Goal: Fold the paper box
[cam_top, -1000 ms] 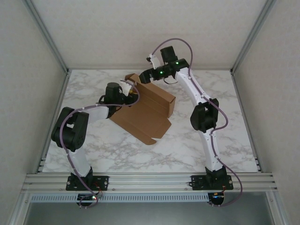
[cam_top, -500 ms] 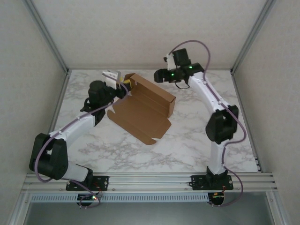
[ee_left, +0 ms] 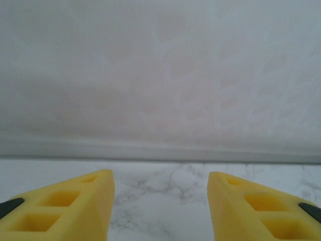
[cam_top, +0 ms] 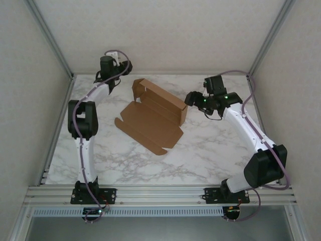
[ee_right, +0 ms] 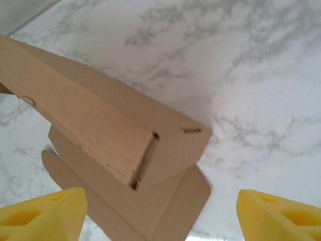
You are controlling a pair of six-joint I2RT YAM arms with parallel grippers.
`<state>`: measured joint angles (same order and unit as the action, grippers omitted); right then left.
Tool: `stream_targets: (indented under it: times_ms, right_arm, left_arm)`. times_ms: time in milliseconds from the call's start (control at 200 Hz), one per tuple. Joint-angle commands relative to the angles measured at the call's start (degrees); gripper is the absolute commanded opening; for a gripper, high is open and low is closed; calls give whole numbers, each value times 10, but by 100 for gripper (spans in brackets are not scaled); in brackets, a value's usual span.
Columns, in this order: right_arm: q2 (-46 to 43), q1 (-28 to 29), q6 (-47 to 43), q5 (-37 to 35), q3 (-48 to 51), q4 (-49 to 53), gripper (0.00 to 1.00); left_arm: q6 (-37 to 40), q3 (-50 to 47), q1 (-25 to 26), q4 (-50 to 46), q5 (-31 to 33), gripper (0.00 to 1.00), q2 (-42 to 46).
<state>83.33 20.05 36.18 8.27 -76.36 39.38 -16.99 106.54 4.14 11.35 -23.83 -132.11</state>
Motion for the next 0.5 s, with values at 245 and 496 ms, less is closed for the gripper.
stream_targets:
  times_ms: [245,496]
  right_arm:
    - [34,-11,91,90,39,-65,88]
    - [98,-26,8,118,1,-67,90]
  left_arm:
    - [-147,-134,20,112,-157,52,28]
    - [-205,-300,28,237,-179,51,105]
